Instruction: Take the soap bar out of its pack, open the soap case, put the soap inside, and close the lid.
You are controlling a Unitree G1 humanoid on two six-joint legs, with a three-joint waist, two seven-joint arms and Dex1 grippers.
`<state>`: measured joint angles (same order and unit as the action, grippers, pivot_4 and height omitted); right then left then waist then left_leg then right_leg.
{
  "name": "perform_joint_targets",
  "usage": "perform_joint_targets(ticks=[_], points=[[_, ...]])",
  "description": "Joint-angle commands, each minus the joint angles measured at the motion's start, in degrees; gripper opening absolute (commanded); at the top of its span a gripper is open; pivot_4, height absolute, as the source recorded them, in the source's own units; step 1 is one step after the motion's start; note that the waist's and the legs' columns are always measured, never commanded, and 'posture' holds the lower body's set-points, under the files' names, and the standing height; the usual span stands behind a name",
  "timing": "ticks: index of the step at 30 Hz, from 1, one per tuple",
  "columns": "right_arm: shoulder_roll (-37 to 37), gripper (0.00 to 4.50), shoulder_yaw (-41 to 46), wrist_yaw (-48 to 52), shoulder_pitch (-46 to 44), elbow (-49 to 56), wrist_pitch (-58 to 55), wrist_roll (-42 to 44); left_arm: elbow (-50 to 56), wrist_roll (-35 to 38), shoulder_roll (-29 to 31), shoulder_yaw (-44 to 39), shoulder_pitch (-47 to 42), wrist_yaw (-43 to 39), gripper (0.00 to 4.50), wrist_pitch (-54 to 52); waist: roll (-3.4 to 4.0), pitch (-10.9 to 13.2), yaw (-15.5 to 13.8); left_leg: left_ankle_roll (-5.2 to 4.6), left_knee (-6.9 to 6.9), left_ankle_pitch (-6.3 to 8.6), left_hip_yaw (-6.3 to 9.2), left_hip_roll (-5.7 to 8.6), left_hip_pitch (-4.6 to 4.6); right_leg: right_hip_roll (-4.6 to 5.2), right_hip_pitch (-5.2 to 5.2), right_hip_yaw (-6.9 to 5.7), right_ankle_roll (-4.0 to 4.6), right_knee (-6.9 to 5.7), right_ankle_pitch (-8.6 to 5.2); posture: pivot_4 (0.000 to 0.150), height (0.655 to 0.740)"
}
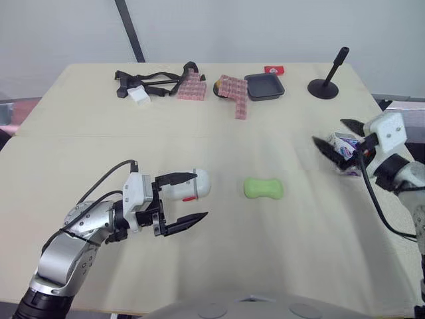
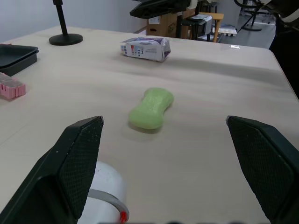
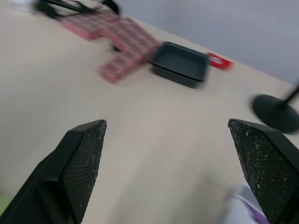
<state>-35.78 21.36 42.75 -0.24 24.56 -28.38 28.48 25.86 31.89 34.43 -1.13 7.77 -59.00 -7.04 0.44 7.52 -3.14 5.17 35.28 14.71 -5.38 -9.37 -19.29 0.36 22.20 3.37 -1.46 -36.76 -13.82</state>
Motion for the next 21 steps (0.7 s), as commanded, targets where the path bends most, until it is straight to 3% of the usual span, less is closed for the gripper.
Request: perform_joint_targets(ticks=[1, 4, 9, 21], points=[[-2.30, 4.48, -0.35, 14.84, 7.12, 0.03, 8.95, 3.16, -1.11, -0.87, 1.48, -0.88, -1.70, -1.39, 4.50, 1.22, 0.00, 0.00, -0.15, -0.03, 0.01, 0.01, 0.00, -0.01, -0.04, 0.02, 0.01, -0.04, 0.01, 0.01, 0.00, 0.150, 0.7374], [-3.63, 4.48, -2.75, 27.09, 13.42, -3.48, 19.75, 1.62, -4.00, -2.19, 2.97, -0.83, -4.15, -3.30, 4.50, 1.78, -0.03, -0.01, 0.02, -0.15, 0.03, 0.03, 0.00, -0.01, -0.10, 0.09, 0.01, -0.12, 0.01, 0.09, -0.01, 0.150, 0.7374], [-4.73, 4.48, -4.89, 35.51, 15.59, -9.21, 28.63, 0.87, -7.37, -3.26, 4.19, -0.81, -7.11, -4.77, 4.50, 1.81, -0.10, -0.08, 1.12, -0.37, 0.09, 0.06, 0.00, -0.02, -0.09, 0.13, 0.01, -0.15, 0.07, 0.08, 0.01, 0.150, 0.7374], [-5.61, 4.48, -5.32, 36.43, 17.31, -12.69, 32.40, 0.71, -20.11, -8.11, 9.45, 0.11, -16.23, -11.21, 4.50, 2.65, -0.14, -0.11, 1.53, -0.73, 0.11, 0.04, 0.03, -0.01, -0.13, 0.20, 0.02, -0.30, 0.39, 0.06, -0.10, 0.150, 0.7374]])
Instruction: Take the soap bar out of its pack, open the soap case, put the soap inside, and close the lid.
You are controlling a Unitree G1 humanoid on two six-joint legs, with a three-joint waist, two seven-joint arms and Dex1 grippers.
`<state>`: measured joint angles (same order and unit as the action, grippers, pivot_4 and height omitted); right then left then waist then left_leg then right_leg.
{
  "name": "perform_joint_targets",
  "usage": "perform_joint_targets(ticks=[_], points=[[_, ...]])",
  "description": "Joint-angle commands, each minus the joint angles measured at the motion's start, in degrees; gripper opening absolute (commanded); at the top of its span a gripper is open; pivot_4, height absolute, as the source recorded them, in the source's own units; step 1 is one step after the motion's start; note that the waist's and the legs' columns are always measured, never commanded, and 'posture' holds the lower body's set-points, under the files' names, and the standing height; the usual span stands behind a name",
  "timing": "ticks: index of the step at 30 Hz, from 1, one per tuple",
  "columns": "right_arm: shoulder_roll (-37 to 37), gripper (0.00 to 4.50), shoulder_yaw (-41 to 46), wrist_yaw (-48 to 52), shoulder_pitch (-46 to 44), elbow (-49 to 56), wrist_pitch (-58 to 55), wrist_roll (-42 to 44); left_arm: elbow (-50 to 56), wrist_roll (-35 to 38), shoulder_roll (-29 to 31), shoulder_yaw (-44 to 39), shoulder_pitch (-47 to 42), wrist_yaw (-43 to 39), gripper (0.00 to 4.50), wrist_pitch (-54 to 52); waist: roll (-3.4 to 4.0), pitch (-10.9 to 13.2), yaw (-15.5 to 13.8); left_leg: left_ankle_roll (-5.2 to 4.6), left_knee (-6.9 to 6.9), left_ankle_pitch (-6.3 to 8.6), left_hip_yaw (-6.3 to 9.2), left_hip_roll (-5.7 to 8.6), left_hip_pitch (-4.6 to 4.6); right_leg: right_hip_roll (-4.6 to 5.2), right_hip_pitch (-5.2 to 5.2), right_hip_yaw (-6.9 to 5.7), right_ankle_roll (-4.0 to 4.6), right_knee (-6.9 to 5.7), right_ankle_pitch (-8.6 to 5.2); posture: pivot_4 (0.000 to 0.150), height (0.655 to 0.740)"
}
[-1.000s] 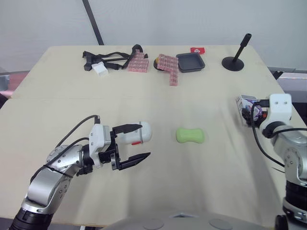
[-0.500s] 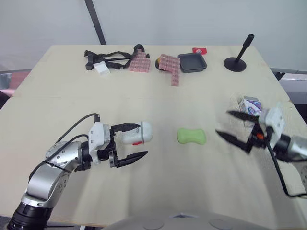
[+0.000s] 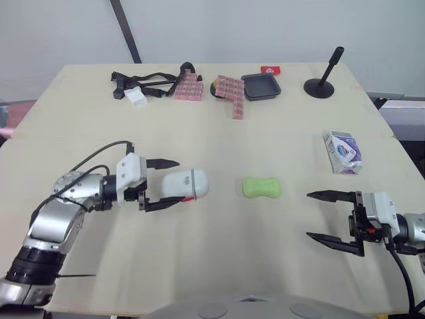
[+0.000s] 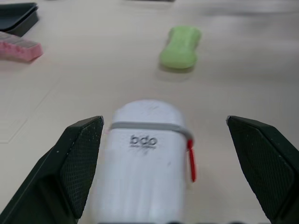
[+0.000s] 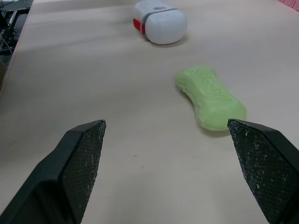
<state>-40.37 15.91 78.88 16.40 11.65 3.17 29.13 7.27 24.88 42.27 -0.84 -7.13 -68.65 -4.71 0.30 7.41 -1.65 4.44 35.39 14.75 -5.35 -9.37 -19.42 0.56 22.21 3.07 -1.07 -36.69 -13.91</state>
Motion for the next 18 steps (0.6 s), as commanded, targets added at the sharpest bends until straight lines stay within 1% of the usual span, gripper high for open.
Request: perform_joint_targets(ticks=[1, 4, 10, 18], points=[[-1.13, 4.48, -0.02, 0.27, 0.77, 0.20, 0.87, -0.02, -2.16, -1.71, 1.91, 0.10, -1.71, -1.93, 4.50, 0.74, 0.00, 0.00, 0.10, -0.05, 0.00, 0.03, 0.00, 0.00, 0.00, 0.00, 0.00, 0.00, 0.00, 0.00, 0.00, 0.150, 0.7374], [-1.04, 4.48, -0.64, -0.57, 0.02, -0.87, 0.77, -0.63, -4.92, -4.40, 2.70, 1.69, -4.19, -2.92, 4.50, 1.52, -0.01, 0.00, 0.16, -0.08, 0.00, 0.04, 0.00, 0.00, -0.02, 0.00, 0.00, -0.01, 0.00, 0.00, 0.00, 0.150, 0.7374], [-1.14, 4.48, -1.54, -1.45, -0.31, -1.57, 1.30, -0.96, -6.99, -6.86, 3.50, 4.10, -5.91, -5.67, 4.50, 2.02, 0.00, -0.01, 0.12, -0.12, 0.02, 0.02, 0.00, -0.01, -0.05, 0.05, 0.01, -0.09, 0.08, -0.01, -0.04, 0.150, 0.7374], [-1.06, 4.48, -1.61, -2.37, 0.57, -1.02, 1.55, -1.13, -9.25, -9.74, 1.79, 6.42, -7.57, -5.68, 4.50, 4.07, 0.00, -0.01, 0.03, -0.18, 0.03, -0.01, 0.00, 0.00, -0.12, 0.13, 0.01, -0.22, 0.12, -0.02, -0.06, 0.150, 0.7374]])
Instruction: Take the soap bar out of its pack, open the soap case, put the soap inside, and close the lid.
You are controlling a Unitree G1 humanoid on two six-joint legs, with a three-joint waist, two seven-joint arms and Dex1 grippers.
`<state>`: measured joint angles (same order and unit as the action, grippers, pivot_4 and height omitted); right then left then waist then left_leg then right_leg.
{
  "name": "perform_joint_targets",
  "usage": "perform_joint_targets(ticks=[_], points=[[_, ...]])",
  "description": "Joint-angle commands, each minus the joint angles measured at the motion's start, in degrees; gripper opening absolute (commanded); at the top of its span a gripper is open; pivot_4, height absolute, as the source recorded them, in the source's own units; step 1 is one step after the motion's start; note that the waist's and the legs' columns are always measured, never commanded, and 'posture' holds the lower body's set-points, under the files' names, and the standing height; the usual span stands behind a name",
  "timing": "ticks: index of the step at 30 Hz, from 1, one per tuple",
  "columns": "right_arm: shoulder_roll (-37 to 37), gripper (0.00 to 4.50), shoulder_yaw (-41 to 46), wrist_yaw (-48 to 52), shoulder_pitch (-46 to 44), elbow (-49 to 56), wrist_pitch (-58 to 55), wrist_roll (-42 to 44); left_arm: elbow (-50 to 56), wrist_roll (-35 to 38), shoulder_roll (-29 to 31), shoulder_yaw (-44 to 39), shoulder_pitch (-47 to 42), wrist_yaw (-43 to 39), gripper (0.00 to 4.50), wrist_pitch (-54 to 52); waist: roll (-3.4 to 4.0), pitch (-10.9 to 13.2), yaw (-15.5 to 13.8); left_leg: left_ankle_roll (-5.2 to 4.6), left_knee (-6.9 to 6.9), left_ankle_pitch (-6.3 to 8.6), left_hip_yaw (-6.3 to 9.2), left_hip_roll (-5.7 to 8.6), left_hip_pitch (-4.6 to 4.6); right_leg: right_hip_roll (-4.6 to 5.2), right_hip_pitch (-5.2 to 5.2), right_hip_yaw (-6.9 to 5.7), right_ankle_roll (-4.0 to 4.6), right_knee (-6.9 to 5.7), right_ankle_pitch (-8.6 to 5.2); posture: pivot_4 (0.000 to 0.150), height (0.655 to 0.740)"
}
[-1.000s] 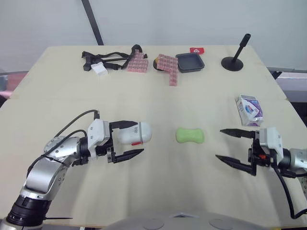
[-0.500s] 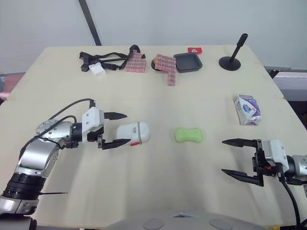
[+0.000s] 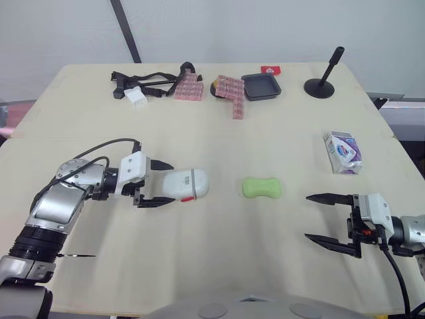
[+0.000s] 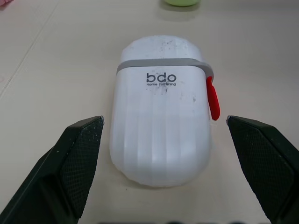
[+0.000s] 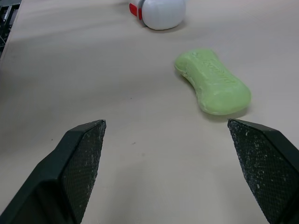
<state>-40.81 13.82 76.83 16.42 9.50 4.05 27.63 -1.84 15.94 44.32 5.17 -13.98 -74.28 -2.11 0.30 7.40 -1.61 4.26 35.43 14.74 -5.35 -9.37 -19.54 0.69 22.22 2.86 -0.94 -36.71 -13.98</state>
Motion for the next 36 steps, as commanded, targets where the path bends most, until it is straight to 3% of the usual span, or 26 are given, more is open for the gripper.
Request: perform_joint_targets(ticks=[1, 14, 36], points=[[-0.64, 4.48, 0.46, -0.47, 0.63, 1.28, 0.60, 0.40, -0.36, -1.39, -0.40, 0.91, -0.62, -0.20, 4.50, 2.46, 0.00, 0.00, -0.01, 0.00, 0.00, 0.00, 0.00, 0.00, 0.00, 0.00, 0.00, -0.01, 0.00, 0.00, 0.00, 0.150, 0.7374], [-1.27, 4.48, 0.09, -2.20, 0.38, 2.67, -0.58, 0.40, -4.73, -6.04, -3.19, 3.76, -2.36, 2.12, 4.50, 8.48, 0.00, -0.02, -0.03, -0.07, 0.07, -0.03, 0.00, 0.00, -0.06, 0.06, -0.01, -0.10, 0.02, -0.05, -0.01, 0.150, 0.7374], [-1.80, 4.48, -0.20, -2.64, 0.19, 2.40, -0.87, 0.37, -6.16, -6.22, -4.38, 3.91, -2.69, 4.18, 4.50, 9.88, 0.00, -0.02, -0.05, -0.09, 0.15, -0.05, 0.00, -0.01, -0.15, 0.12, -0.01, -0.20, 0.03, -0.07, -0.02, 0.150, 0.7374]])
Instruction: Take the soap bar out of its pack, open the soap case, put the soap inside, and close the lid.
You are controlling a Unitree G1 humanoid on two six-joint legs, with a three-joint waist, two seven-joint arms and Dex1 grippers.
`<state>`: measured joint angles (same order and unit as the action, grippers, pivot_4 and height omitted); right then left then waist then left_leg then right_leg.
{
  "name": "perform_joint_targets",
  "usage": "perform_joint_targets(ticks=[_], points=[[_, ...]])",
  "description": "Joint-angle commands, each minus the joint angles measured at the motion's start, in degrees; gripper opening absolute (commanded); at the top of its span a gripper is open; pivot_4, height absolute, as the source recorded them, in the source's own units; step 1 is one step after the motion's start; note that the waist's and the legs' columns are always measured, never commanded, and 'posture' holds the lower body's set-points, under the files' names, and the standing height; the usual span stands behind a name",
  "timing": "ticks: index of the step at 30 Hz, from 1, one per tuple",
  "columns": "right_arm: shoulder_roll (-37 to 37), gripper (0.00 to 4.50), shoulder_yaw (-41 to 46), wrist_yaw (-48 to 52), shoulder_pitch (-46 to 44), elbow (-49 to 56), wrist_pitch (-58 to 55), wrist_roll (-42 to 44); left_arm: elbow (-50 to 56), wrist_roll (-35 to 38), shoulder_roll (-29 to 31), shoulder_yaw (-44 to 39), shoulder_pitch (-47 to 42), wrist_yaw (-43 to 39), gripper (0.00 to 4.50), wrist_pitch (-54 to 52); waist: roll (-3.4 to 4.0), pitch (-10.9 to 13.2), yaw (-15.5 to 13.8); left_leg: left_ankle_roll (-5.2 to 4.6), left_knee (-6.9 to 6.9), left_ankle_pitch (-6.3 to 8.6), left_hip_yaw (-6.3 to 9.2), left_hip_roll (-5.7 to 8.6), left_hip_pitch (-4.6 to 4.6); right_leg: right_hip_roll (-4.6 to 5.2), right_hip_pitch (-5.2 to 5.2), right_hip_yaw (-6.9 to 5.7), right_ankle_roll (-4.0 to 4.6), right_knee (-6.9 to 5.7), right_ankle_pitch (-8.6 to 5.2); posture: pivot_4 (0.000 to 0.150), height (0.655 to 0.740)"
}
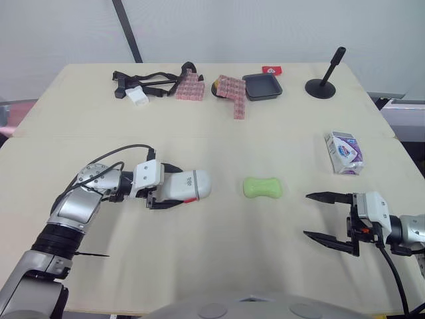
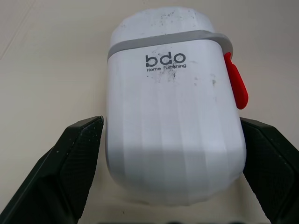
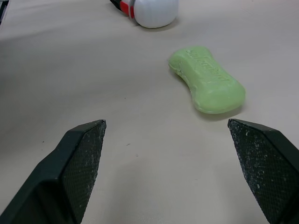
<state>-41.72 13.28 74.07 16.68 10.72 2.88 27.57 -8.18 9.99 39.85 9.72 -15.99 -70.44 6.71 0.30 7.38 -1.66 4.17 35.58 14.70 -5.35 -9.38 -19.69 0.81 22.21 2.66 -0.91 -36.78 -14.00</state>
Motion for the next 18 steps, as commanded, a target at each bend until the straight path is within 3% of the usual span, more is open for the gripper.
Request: perform_joint_targets(ticks=[1, 3, 4, 6, 18], points=[[-0.95, 4.48, 0.35, 0.08, -0.11, 1.20, 0.21, 0.45, 0.17, -0.27, 0.04, -0.57, -0.65, 0.32, 4.50, 1.13, 0.00, 0.00, 0.00, 0.00, 0.00, 0.00, 0.00, 0.00, 0.00, 0.00, 0.00, 0.00, 0.00, 0.00, 0.00, 0.150, 0.7374], [-1.06, 4.48, 0.36, -0.02, -0.16, 1.24, 0.04, 0.50, 0.17, -0.25, 0.02, -0.39, -0.49, 0.13, 4.50, 1.28, 0.00, 0.00, 0.00, 0.00, 0.00, 0.00, 0.00, 0.00, -0.01, 0.01, 0.00, -0.01, 0.00, 0.00, 0.00, 0.150, 0.7374], [-1.11, 4.50, 0.34, -0.08, -0.12, 1.29, 0.01, 0.52, 0.15, -0.27, 0.02, -0.35, -0.38, 0.09, 3.98, 1.41, 0.00, 0.00, 0.00, -0.01, 0.00, 0.00, 0.00, 0.00, -0.01, 0.01, 0.00, -0.01, 0.00, 0.00, 0.00, 0.150, 0.7374], [-1.16, 4.50, 0.33, -0.16, -0.07, 1.33, -0.02, 0.54, 0.09, -0.28, 0.03, -0.30, -0.27, 0.04, 3.47, 1.63, 0.00, 0.00, 0.00, -0.01, 0.00, 0.00, 0.00, 0.00, -0.02, 0.01, 0.00, -0.02, 0.00, 0.00, 0.00, 0.150, 0.7374], [-2.23, 4.50, 0.99, -1.77, -1.46, 3.86, -4.18, 3.34, -0.74, 0.37, -0.78, -1.55, -0.94, 0.36, 3.47, 5.67, 0.00, 0.00, 0.01, -0.04, 0.03, -0.02, 0.00, 0.00, -0.05, 0.04, 0.00, -0.05, 0.00, 0.00, 0.00, 0.150, 0.7374]])
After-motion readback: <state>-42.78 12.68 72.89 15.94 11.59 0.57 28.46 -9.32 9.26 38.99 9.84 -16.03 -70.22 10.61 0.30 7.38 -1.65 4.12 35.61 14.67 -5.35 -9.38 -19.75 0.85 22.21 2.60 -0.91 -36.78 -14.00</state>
